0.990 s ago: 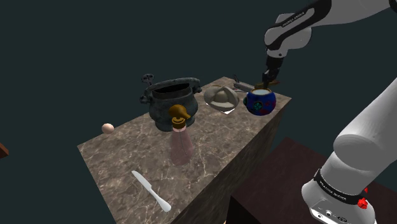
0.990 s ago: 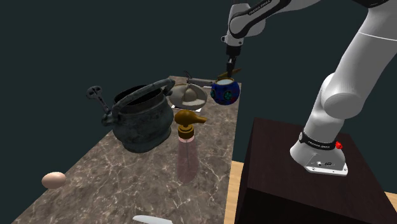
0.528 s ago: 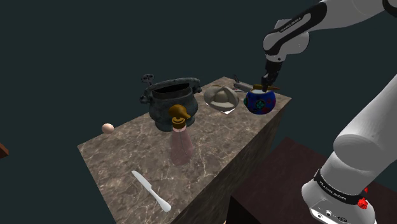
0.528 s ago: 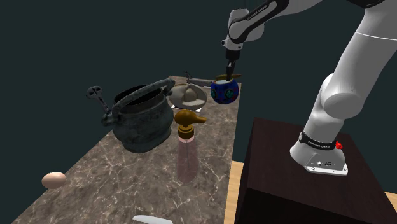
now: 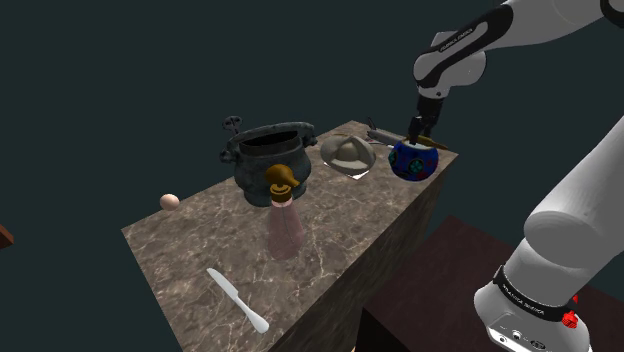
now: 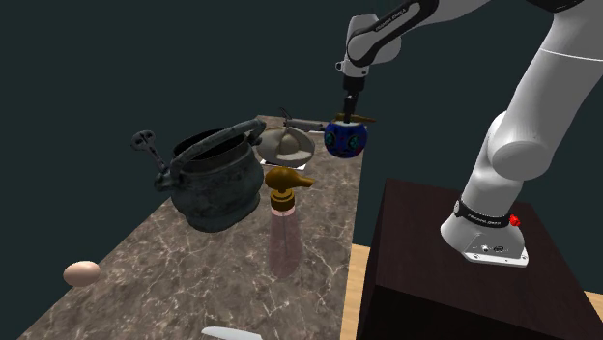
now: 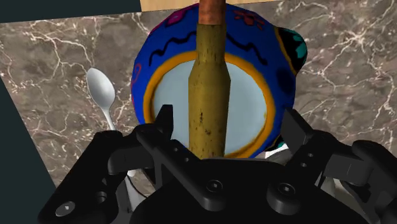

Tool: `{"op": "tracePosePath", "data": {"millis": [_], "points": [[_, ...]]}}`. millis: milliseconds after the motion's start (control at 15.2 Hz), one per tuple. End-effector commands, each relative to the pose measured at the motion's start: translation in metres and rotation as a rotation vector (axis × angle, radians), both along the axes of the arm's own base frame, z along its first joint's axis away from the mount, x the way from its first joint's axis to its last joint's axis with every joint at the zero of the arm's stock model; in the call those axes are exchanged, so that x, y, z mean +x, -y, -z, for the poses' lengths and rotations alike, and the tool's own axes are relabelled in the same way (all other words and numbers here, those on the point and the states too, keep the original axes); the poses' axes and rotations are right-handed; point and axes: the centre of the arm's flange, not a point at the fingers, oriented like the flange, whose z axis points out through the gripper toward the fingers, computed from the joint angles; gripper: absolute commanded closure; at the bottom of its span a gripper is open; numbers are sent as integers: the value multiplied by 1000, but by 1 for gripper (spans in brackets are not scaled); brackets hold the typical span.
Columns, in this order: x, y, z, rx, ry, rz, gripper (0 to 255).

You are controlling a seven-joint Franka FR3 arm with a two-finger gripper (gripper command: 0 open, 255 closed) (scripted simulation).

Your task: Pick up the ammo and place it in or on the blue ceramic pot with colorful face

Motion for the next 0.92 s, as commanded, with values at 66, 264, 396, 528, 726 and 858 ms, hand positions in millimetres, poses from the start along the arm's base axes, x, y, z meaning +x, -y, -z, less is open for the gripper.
{"op": "tracePosePath", "data": {"millis": [66,264,396,528,726,858], "points": [[1,-1,1,0,0,0,0],[0,0,-39,0,0,0,0],[0,0,-49,0,0,0,0],[0,0,-49,0,0,0,0],[0,0,-49,0,0,0,0],[0,0,-49,0,0,0,0]]}}
